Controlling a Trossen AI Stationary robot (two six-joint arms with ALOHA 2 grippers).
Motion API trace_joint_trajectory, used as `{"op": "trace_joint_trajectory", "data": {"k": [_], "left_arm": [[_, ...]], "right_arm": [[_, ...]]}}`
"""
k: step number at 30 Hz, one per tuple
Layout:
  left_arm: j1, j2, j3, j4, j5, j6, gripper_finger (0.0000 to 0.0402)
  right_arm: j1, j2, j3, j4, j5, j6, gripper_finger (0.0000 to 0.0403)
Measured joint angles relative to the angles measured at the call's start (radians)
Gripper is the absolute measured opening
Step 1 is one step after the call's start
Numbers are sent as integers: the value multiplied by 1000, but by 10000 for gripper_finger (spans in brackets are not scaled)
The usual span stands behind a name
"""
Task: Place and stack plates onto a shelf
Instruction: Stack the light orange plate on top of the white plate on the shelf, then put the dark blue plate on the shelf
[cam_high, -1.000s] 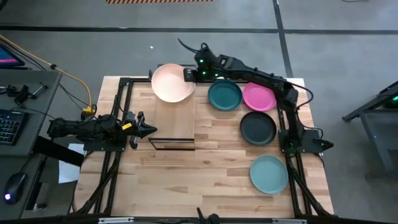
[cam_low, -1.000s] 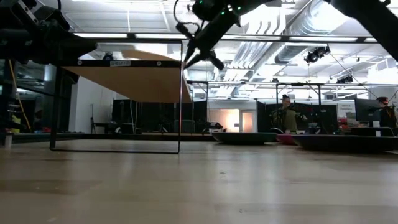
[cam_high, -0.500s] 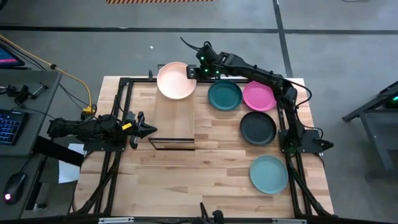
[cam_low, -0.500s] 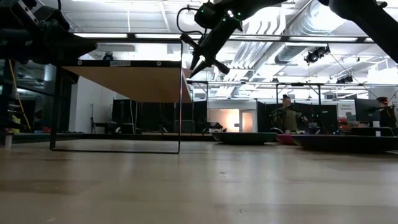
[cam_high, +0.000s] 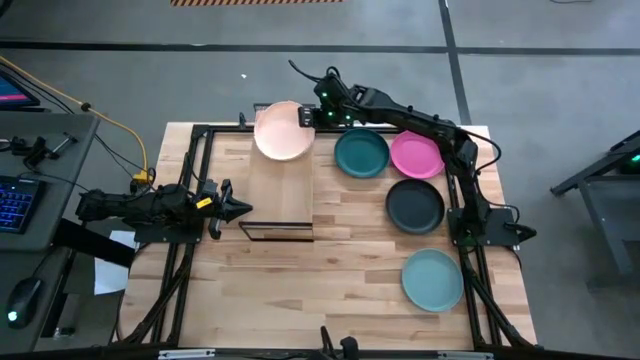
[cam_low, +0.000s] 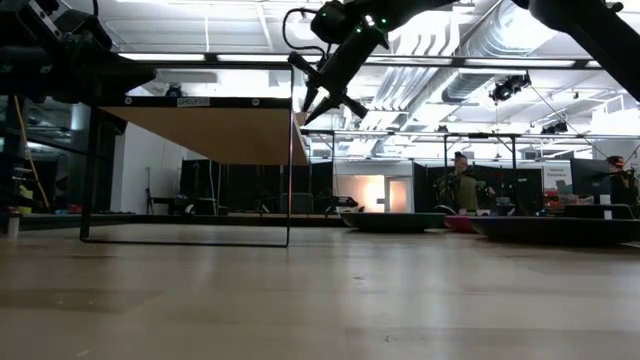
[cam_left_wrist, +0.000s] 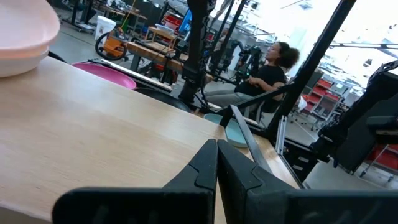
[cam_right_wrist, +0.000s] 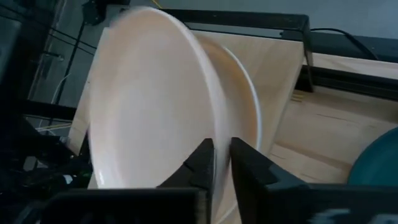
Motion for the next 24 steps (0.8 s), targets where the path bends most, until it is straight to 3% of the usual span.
{"op": "trace_joint_trajectory", "data": {"k": [6, 11, 15, 19, 24], "left_arm": [[0, 0, 0, 0, 0, 0, 0], [0, 0, 0, 0, 0, 0, 0], [0, 0, 0, 0, 0, 0, 0], [0, 0, 0, 0, 0, 0, 0], [0, 0, 0, 0, 0, 0, 0]], "right_arm": [[0, 0, 0, 3, -2, -24, 109], [-14, -4, 23, -23, -15, -115, 147], [-13, -44, 74, -160, -33, -325, 161], [32, -118, 72, -395, 40, -535, 162], [82, -286, -112, -487, 102, -635, 162]]}}
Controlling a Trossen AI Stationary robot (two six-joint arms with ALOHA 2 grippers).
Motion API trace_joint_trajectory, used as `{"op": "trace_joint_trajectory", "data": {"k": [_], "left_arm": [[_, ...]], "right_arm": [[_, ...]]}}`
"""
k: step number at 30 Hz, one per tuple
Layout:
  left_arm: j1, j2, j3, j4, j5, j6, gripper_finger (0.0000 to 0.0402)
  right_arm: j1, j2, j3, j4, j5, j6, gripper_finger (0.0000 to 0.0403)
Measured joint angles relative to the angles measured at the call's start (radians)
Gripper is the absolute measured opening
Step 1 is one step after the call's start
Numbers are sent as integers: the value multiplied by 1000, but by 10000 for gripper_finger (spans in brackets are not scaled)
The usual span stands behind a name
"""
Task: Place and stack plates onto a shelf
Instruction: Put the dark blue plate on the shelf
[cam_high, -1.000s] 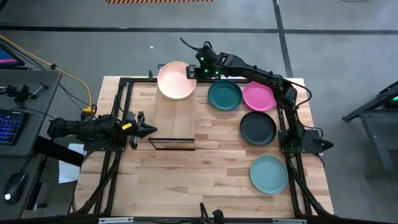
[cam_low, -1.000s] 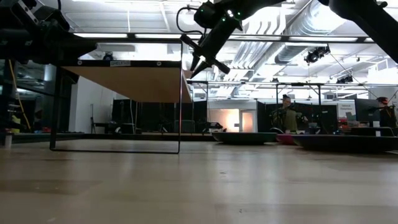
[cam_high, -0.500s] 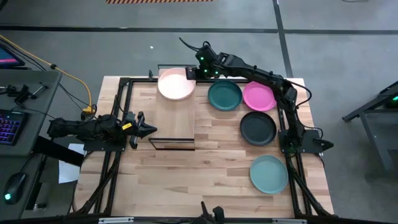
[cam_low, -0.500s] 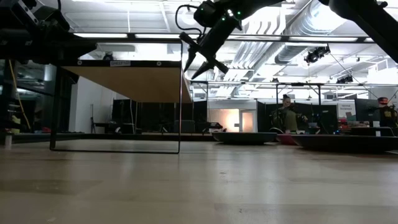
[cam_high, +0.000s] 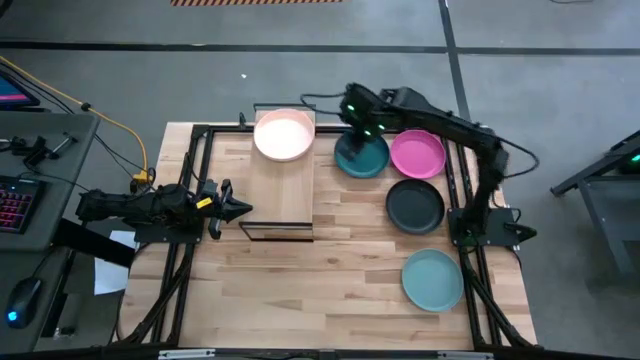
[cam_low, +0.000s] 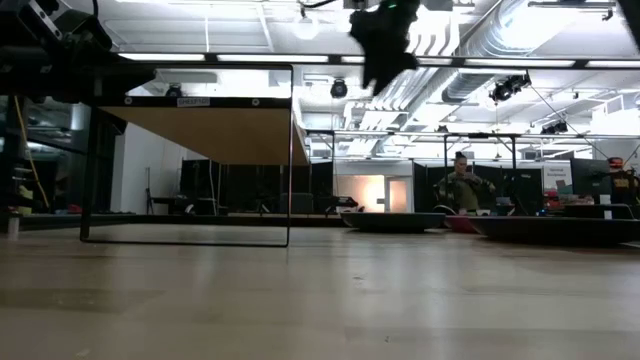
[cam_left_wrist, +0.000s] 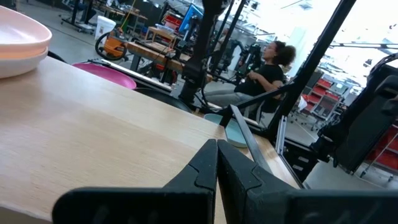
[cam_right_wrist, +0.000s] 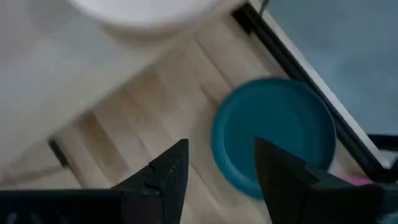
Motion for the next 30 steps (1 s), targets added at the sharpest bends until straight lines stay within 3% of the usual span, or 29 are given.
{"op": "trace_joint_trajectory", "data": {"k": [8, 13, 20, 30], "left_arm": [[0, 0, 0, 0, 0, 0, 0], [0, 0, 0, 0, 0, 0, 0], [0, 0, 0, 0, 0, 0, 0], [0, 0, 0, 0, -7, 0, 0]], "right_arm": [[106, -466, -607, 304, -34, 180, 162], [223, -720, -867, 557, -36, 337, 162], [320, -913, -1040, 724, -13, 429, 162], [381, -964, -1136, 698, -12, 540, 162]]}}
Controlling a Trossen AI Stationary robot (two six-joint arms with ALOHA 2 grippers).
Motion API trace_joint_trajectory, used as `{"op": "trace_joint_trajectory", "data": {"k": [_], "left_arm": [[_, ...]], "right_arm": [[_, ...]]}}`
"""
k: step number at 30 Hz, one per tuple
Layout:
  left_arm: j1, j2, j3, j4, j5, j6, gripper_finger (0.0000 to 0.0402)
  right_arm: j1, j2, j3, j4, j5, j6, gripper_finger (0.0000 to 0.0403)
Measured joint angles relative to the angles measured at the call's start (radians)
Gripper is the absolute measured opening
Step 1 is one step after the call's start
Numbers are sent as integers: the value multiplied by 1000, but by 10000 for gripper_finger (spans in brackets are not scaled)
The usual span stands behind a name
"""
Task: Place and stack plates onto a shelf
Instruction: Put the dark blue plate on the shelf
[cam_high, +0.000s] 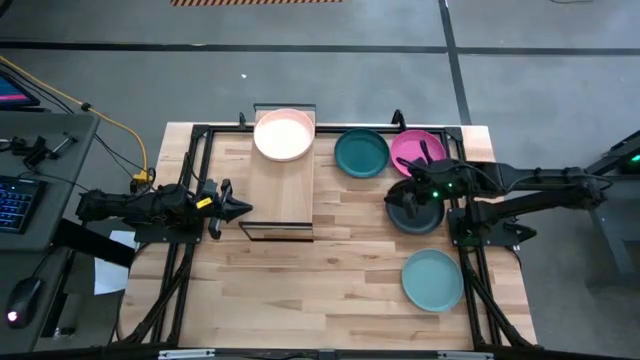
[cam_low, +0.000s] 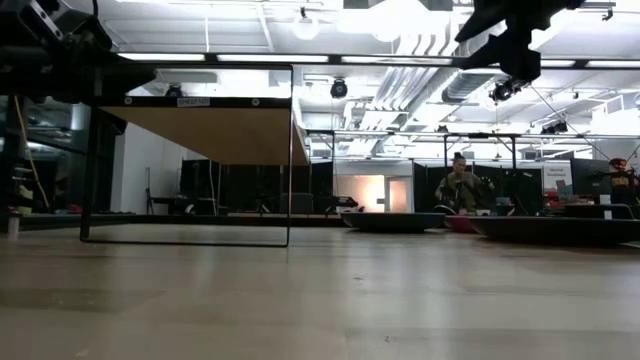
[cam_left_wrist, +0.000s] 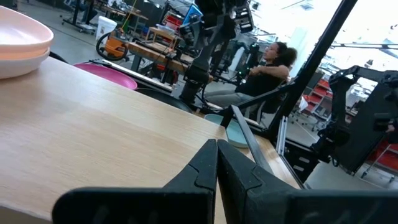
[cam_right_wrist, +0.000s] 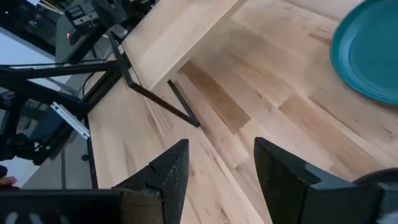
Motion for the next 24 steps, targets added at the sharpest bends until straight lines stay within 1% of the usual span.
{"op": "trace_joint_trajectory", "data": {"k": [10, 18, 24], "left_arm": [[0, 0, 0, 3, -14, -18, 0], [0, 0, 0, 66, -17, -243, 0], [0, 0, 0, 129, -18, -348, 0]], "right_arm": [[4, 0, 0, 47, 0, -17, 162], [4, 0, 0, 47, -4, -19, 162], [4, 0, 0, 47, -5, -19, 162]]}}
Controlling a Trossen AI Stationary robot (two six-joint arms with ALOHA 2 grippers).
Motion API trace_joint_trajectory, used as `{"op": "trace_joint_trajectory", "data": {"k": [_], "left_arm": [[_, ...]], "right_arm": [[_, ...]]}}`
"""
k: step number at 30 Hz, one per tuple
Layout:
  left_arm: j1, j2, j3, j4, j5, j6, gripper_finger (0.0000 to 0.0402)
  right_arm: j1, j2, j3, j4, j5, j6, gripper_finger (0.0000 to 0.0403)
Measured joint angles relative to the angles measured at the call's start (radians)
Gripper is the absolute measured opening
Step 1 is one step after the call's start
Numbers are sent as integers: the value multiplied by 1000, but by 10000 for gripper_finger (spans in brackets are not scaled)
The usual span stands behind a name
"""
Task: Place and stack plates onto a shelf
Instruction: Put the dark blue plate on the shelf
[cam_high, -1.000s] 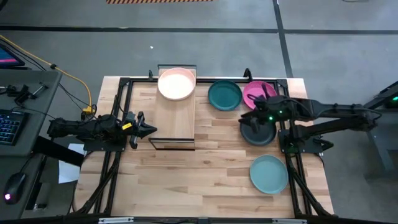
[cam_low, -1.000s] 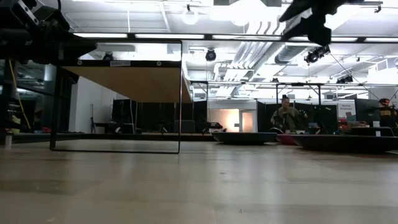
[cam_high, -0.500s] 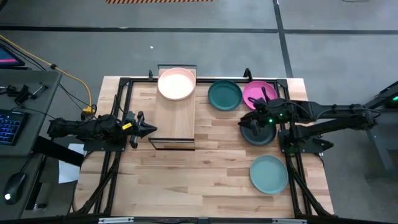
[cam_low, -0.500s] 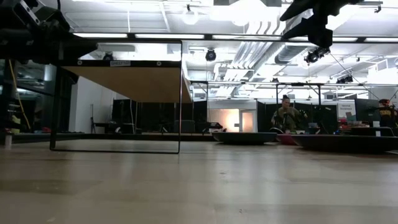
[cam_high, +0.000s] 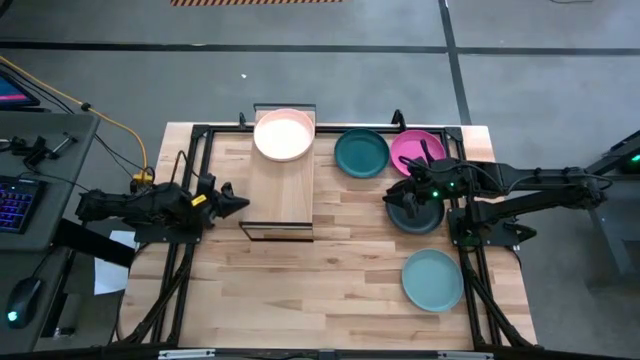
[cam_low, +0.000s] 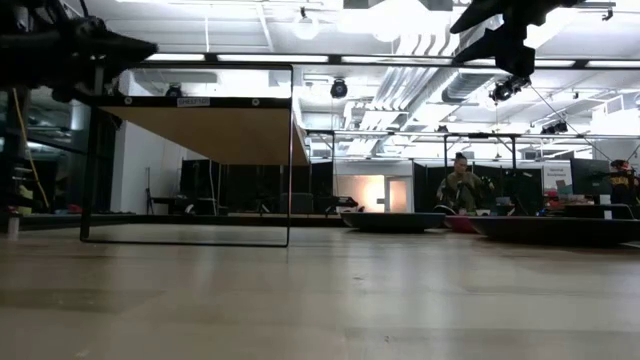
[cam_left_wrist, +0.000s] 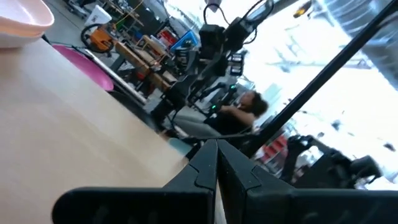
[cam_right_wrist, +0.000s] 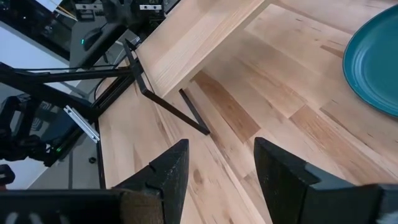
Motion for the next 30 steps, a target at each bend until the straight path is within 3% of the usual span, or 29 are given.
{"op": "trace_joint_trajectory", "data": {"k": [5, 11, 15, 23, 30], "left_arm": [[0, 0, 0, 93, -14, -19, 0], [0, 0, 3, 304, -155, 34, 7], [0, 23, 67, 293, -204, 122, 34], [0, 242, 303, 154, -267, 319, 114], [0, 483, 454, 135, -257, 385, 160]], "right_arm": [[0, 0, 0, 0, -7, 0, 162], [0, 0, 0, 2, -8, 21, 162], [0, 0, 0, 14, -9, 28, 162], [0, 0, 0, 58, -9, 19, 162], [-1, 0, 0, 58, -7, 23, 162]]}}
